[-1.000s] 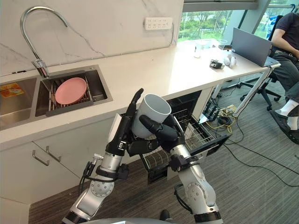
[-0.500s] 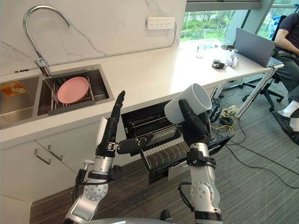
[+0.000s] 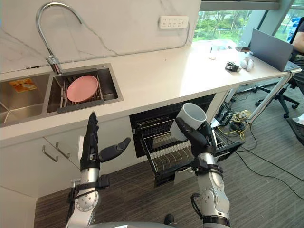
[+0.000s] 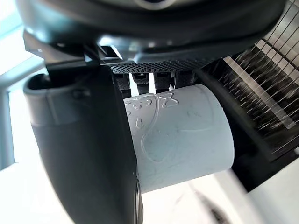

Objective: Walk over to the sink, pick up the cup, carry it to the dishwasher, place the cup inside the dishwasher, then close the dishwasher door

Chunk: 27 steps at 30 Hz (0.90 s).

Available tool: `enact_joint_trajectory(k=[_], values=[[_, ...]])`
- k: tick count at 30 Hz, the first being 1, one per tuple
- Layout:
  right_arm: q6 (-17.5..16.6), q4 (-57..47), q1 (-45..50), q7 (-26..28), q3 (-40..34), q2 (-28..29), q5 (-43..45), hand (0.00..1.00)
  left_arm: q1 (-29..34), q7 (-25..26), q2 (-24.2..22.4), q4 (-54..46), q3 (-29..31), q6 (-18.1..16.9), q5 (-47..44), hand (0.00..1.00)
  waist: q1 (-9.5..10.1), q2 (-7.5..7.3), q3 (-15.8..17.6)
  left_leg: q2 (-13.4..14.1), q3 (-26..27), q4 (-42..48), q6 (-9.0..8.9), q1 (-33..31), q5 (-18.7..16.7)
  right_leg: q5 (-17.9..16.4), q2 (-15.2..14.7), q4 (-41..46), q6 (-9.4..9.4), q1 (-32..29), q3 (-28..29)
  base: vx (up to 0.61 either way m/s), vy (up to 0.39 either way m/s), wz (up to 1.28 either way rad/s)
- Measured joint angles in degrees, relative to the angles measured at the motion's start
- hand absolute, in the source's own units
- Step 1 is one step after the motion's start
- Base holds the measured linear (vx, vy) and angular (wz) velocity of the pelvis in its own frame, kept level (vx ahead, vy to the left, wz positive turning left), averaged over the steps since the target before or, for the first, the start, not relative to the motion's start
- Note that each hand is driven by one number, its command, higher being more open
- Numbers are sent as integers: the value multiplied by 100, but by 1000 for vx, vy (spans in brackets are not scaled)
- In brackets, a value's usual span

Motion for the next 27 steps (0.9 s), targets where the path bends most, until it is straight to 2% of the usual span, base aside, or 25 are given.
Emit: enact_joint_trajectory(k=[5, 9, 13, 18, 21, 22, 27], values=[[245, 1454, -334, -3, -7, -482, -674, 0, 326, 1, 42, 1604, 351, 227, 22, 100, 78, -9, 7, -62, -273, -231, 22, 81, 144, -60, -50, -1, 42, 109, -271, 5, 12, 26], [391, 2319, -715, 0, -4, -761, -829, 0, 595, -4, 110, 2128, 648, 290, 241, 100, 216, -17, 30, -104, -440, -328, 30, 92, 225, -76, -93, -2, 61, 150, -436, -14, 18, 27], [445, 3167, -1241, 19, -1, -1035, -1009, 0, 722, -73, 154, 2636, 1025, 320, 334, 100, 308, -21, 194, -177, -695, -386, 44, 109, 316, -95, -171, -2, 89, 266, -688, -47, 23, 32], [445, 4075, -1952, -40, 26, -1323, -1024, 0, 707, -395, 170, 3053, 1388, 408, -181, 100, 493, -23, 415, -243, -942, -413, 30, -213, 442, -109, -240, -1, 121, 67, -932, -60, 18, 26], [445, 4754, -2631, -83, 21, -1587, -1002, 0, 541, -495, 184, 3056, 1405, 436, -360, 100, 605, -3, 687, -254, -1035, -400, 16, -512, 567, -54, -250, 0, 81, -202, -1017, -28, 11, 23], [445, 5062, -3011, -82, 16, -1756, -985, 0, 394, -554, 175, 3067, 1399, 444, -465, 100, 678, 29, 869, -259, -1138, -398, 24, -702, 647, -3, -250, 2, 47, -347, -1114, -18, 2, 31], [436, 5588, -3839, -34, 10, -2107, -949, 0, 186, -712, 26, 3092, 1357, 441, -591, 100, 763, 179, 1347, -296, -1318, -372, 71, -910, 757, 44, -256, 29, 14, -467, -1294, 21, 17, 22]])
